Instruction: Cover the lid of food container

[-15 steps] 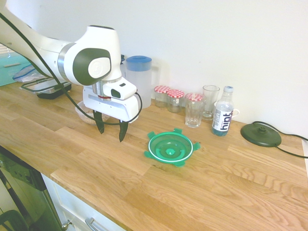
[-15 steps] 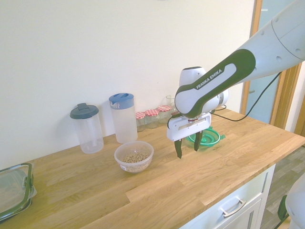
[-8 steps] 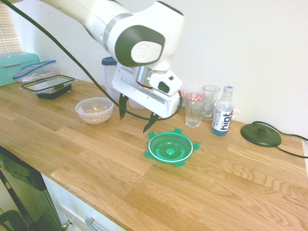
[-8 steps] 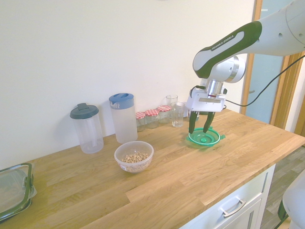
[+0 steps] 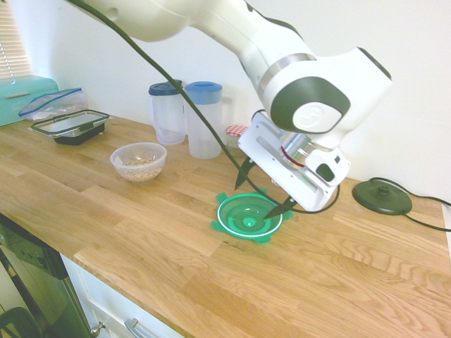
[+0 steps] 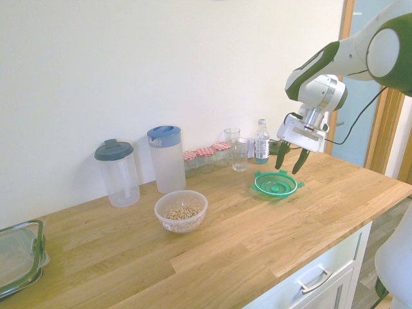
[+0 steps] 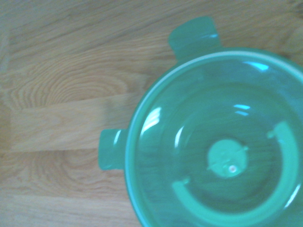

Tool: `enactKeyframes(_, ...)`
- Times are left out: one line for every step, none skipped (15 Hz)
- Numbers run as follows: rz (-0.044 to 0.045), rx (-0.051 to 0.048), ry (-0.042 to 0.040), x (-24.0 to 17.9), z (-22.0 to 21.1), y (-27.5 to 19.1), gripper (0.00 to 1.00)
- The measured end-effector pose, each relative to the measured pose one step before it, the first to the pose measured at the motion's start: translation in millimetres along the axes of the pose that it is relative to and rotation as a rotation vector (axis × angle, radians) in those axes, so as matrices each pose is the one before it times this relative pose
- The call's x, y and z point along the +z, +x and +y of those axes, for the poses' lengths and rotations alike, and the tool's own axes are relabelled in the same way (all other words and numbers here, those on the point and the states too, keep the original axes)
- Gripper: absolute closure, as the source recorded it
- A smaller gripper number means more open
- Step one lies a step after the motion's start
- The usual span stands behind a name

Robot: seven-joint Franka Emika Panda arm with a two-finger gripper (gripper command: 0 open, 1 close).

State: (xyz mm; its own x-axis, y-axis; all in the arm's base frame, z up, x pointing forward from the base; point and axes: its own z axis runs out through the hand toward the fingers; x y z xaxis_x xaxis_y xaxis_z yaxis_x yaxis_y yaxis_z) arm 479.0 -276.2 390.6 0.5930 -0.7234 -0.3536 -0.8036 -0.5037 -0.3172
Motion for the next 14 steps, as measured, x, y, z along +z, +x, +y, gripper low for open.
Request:
enactKeyframes(-0.00804,0.00965,0.00640,-2.12,5.20,12.51,0.00)
enactKeyframes(-0.00857,0.01066,0.00707,-2.44,6.22,11.79,0.00)
enactKeyframes(-0.01184,0.00727,0.01087,-2.26,6.72,10.97,0.00)
enactKeyframes(-0.01228,0.00478,0.00950,-1.87,6.13,9.28,0.00)
enactKeyframes(-0.01624,0.00168,0.00974,-0.46,5.41,8.23,0.00)
enactKeyframes(-0.02120,-0.00405,0.01502,2.11,4.47,7.50,0.00)
enactKeyframes(-0.02313,-0.00548,0.01133,5.34,1.69,6.10,0.00)
enactKeyframes(-0.02212,-0.00498,0.00917,8.00,0.63,5.07,0.00)
enactKeyframes(-0.02192,-0.00353,0.00792,9.11,-0.15,4.22,0.00)
enactKeyframes(-0.02533,-0.00597,0.00987,7.94,-1.18,2.83,0.00)
enactKeyframes(-0.02101,-0.00686,0.01002,6.70,-0.92,2.14,0.00)
enactKeyframes(-0.01461,-0.00608,0.00621,5.21,-0.41,1.32,0.00)
enactKeyframes(-0.01347,-0.00405,0.00611,3.18,-0.82,-0.13,0.00)
enactKeyframes(-0.00895,-0.00447,0.00579,1.63,-1.40,-0.78,1.00)
